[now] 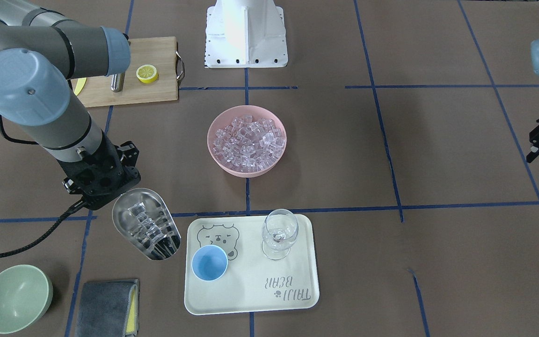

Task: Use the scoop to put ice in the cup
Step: 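Tilt the scoop over the light-blue cup with the right gripper to pour ice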

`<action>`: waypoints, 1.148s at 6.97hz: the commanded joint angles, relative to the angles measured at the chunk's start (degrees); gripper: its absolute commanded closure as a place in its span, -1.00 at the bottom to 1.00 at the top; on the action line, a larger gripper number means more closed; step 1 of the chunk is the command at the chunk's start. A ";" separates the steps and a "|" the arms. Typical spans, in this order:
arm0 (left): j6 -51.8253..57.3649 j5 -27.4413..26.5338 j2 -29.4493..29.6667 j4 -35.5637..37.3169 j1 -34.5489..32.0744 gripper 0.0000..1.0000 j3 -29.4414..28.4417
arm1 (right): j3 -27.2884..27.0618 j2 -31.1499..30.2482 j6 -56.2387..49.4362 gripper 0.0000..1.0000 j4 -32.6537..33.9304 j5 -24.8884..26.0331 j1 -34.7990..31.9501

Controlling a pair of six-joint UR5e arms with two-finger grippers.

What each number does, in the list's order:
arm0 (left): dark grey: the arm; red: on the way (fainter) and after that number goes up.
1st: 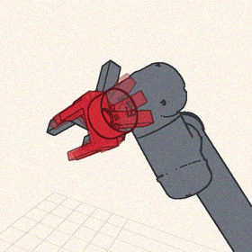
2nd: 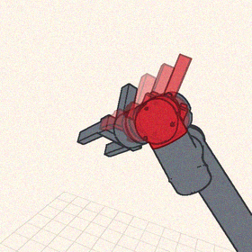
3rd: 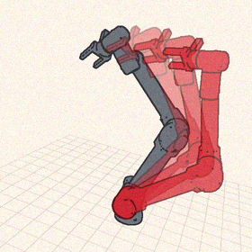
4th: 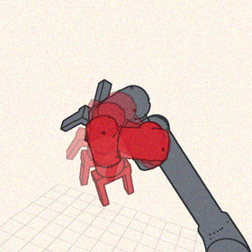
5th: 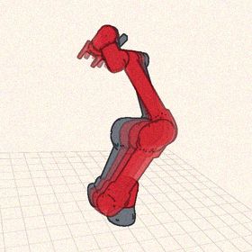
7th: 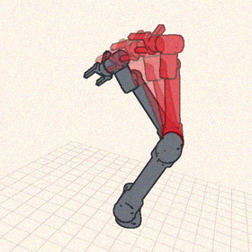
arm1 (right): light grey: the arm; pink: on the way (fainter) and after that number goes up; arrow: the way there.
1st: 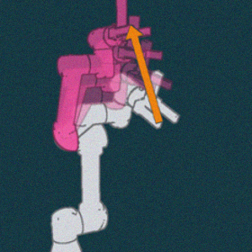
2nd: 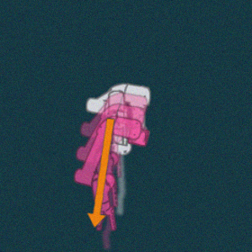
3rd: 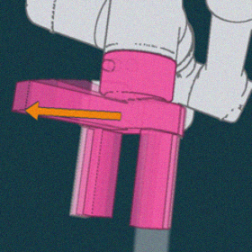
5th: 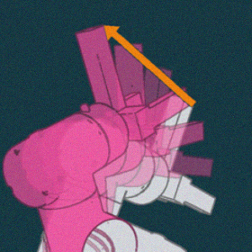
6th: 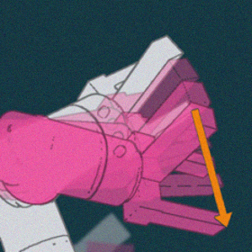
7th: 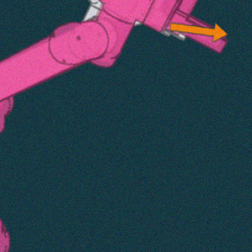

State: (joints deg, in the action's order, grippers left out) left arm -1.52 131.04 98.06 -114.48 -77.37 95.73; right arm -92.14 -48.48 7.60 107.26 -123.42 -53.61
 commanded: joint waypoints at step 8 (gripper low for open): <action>0.11 0.18 0.29 0.22 -1.20 -1.00 -0.11 | 13.03 16.47 -0.30 1.00 19.36 -0.24 2.55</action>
State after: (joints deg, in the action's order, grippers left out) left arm -1.41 131.18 98.35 -114.25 -78.62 95.69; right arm -79.79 -34.12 7.66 122.75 -123.67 -51.19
